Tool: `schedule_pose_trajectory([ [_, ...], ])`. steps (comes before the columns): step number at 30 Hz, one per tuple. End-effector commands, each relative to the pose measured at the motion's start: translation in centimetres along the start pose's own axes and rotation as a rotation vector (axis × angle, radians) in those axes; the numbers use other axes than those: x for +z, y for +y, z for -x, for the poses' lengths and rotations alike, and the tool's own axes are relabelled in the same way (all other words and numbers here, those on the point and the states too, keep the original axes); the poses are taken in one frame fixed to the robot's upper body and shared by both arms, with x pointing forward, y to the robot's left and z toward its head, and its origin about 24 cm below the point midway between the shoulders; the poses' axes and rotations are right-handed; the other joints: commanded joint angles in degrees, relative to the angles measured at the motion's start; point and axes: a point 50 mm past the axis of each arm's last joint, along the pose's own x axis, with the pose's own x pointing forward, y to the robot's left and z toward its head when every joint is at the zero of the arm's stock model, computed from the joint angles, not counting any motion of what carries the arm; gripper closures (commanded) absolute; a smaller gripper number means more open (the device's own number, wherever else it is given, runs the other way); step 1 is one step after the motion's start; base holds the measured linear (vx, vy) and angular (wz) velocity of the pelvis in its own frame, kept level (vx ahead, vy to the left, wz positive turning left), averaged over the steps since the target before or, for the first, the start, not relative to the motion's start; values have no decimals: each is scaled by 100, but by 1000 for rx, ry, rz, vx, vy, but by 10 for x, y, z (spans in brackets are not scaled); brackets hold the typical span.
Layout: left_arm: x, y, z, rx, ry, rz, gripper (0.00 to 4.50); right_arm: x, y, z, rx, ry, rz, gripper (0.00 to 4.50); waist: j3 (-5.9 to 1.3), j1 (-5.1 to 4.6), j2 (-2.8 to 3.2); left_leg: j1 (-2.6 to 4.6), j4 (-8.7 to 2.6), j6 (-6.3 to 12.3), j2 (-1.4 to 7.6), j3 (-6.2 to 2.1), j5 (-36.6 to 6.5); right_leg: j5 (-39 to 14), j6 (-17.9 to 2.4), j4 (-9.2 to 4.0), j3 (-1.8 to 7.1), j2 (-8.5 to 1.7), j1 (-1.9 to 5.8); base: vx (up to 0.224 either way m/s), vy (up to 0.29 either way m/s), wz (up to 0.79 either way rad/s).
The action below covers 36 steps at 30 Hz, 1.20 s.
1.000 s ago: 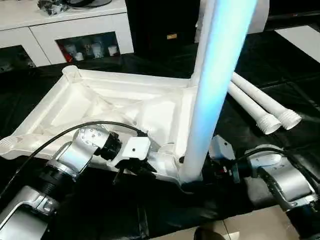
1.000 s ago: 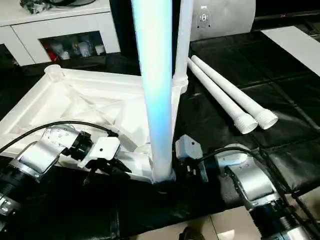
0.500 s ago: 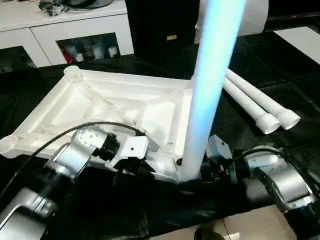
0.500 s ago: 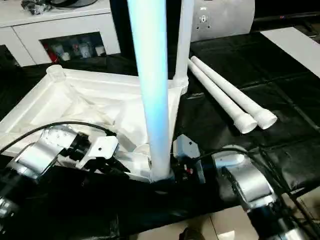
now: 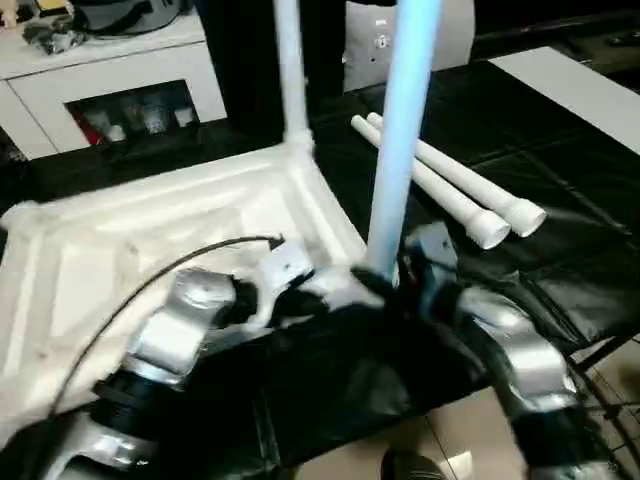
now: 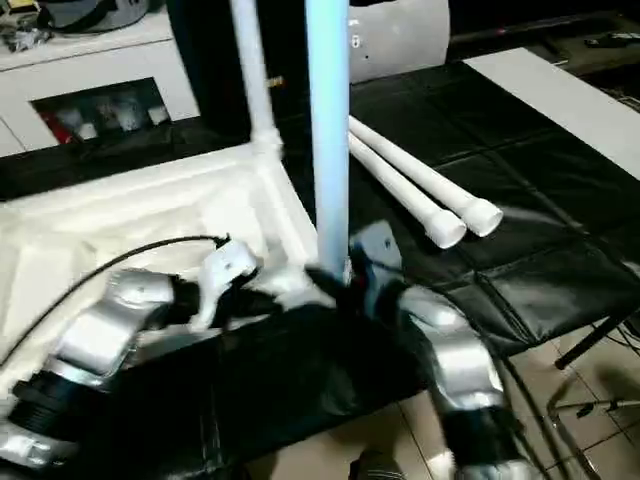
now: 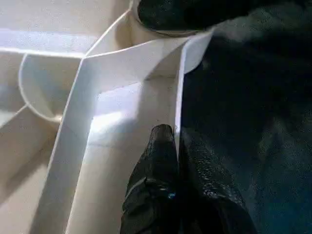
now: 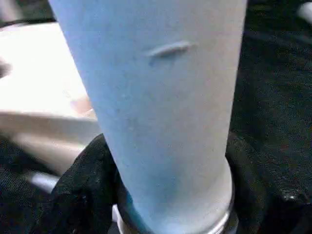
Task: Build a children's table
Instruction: Rotate leg to tighten
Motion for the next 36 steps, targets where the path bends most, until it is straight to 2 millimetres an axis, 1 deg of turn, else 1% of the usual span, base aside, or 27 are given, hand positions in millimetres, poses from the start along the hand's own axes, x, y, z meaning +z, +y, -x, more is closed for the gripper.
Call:
schedule_pose_trajectory([
  [1,41,-14,-15,75,-137,-16,450,-16,52,-29,125,79,-104,174,-340,28,-76,19,-404,16,-61,-1,-2155,-3405,-596,-604,46,-117,208,0,0,0],
  [2,41,-14,-15,76,-138,-16,450,-16,52,-29,123,79,-105,174,-342,11,-46,16,-414,9,-49,-9,-2169,-3283,-625,-598,50,-117,198,0,0,0],
  [3,48,-22,-19,71,-149,-11,450,-14,53,-33,86,67,-120,174,-361,10,-66,-5,-430,25,-46,-20,-2139,-3077,-644,-584,41,-113,235,0,0,0],
  [4,48,-24,-20,66,-147,-13,450,-13,53,-33,84,62,-123,139,-367,14,-37,-19,-444,44,-31,-24,-2094,-2788,-708,-560,45,-110,244,0,0,0],
  [5,48,-27,-20,56,-137,-26,450,-13,51,-33,66,49,-133,119,-384,14,-30,-14,-440,53,-28,-16,-2082,-2638,-741,-553,48,-106,249,0,0,0],
  [6,47,-28,-20,52,-131,-35,450,-12,50,-33,53,42,-140,105,-399,16,-39,-18,-431,87,-28,-4,-2015,-2325,-830,-536,60,-100,252,0,0,0],
  [8,43,-27,-17,57,-106,-52,450,-11,45,-30,28,20,-145,95,-399,20,-36,-20,-425,139,-32,21,-1959,-2084,-934,-523,76,-96,251,0,0,0],
  [10,40,-23,-14,66,-90,-58,450,-10,42,-26,33,4,-127,68,-430,36,-25,-24,-401,172,-26,30,-1732,-1713,-1063,-480,88,-103,281,0,0,0],
  [11,39,-20,-12,70,-86,-57,450,-9,41,-24,39,-5,-121,59,-433,42,-1,-30,-395,179,-29,31,-1674,-1622,-1099,-466,86,-106,291,0,0,0],
  [12,36,-17,-8,63,-80,-65,450,-7,38,-18,62,-23,-101,56,-450,43,2,-27,-379,200,-30,42,-1559,-1422,-1169,-451,87,-105,301,0,0,0],
  [13,36,-16,-7,59,-77,-68,450,-7,37,-16,71,-29,-93,56,-455,49,-12,-30,-373,224,-36,46,-1504,-1353,-1184,-451,83,-104,316,0,0,0],
  [16,27,-12,-1,3,-58,-112,450,-4,25,1,115,-55,-33,36,-488,97,13,-32,-339,352,-33,54,-1153,-950,-1302,-399,84,-103,350,0,0,0],
  [18,21,-8,3,-25,-43,-143,450,-3,17,11,146,-58,13,15,-503,129,16,-34,-322,410,-28,56,-1009,-702,-1385,-370,79,-99,362,0,0,0],
  [19,19,-6,5,-41,-38,-156,450,-3,14,17,177,-56,31,6,-504,154,30,-19,-321,434,-24,56,-1031,-686,-1419,-370,76,-96,362,0,0,0],
  [20,17,-5,6,-51,-34,-164,450,-3,13,20,199,-54,41,6,-498,171,22,-18,-320,441,-24,59,-1054,-705,-1425,-375,76,-99,361,0,0,0],
  [21,15,-2,8,-70,-26,-186,450,-3,8,26,217,-44,67,6,-504,200,41,0,-321,427,-14,61,-1087,-736,-1443,-364,82,-103,359,0,0,0],
  [23,12,-1,12,-121,-20,-204,450,-3,1,34,247,-29,103,6,-490,220,29,1,-335,401,-9,55,-1205,-878,-1440,-380,79,-106,357,0,0,0],
  [24,9,-1,16,-189,-18,-222,450,-1,-5,41,277,-23,126,6,-488,235,57,6,-337,373,-13,51,-1309,-1026,-1415,-386,78,-114,365,0,0,0],
  [25,7,-2,17,-218,-17,-232,450,0,-7,43,289,-22,132,6,-489,238,39,6,-338,372,-18,51,-1349,-1081,-1398,-399,76,-115,370,0,0,0],
  [26,6,-2,19,-248,-16,-244,450,1,-9,45,302,-22,138,6,-487,237,43,12,-344,358,-6,54,-1418,-1101,-1404,-391,86,-117,361,0,0,0],
  [27,3,-2,20,-281,-5,-253,450,3,-11,48,323,-19,146,6,-482,242,21,17,-343,363,-7,58,-1463,-1153,-1411,-404,88,-118,351,0,0,0],
  [28,1,-2,22,-309,9,-268,450,3,-12,50,347,-9,153,6,-490,255,47,21,-344,348,4,52,-1437,-1138,-1431,-385,91,-126,353,0,0,0],
  [30,-4,0,28,-398,47,-303,450,5,-15,57,435,29,183,6,-489,288,40,25,-343,358,7,53,-1461,-1172,-1434,-385,93,-123,355,0,0,0],
  [32,-4,1,30,-435,52,-320,450,4,-14,59,480,50,196,6,-498,339,38,49,-331,383,10,68,-1435,-1160,-1458,-385,100,-115,338,0,0,0],
  [33,-4,1,31,-447,54,-326,450,4,-14,60,494,58,200,6,-498,345,50,49,-330,379,19,69,-1435,-1121,-1482,-371,101,-116,336,0,0,0],
  [34,-5,2,31,-462,65,-337,450,3,-14,60,516,71,217,6,-502,362,42,29,-330,369,20,62,-1398,-1103,-1506,-358,98,-126,349,0,0,0],
  [36,-5,2,33,-524,88,-364,450,2,-11,62,588,106,254,6,-503,383,40,34,-323,350,20,64,-1430,-1159,-1505,-353,103,-129,341,0,0,0],
])
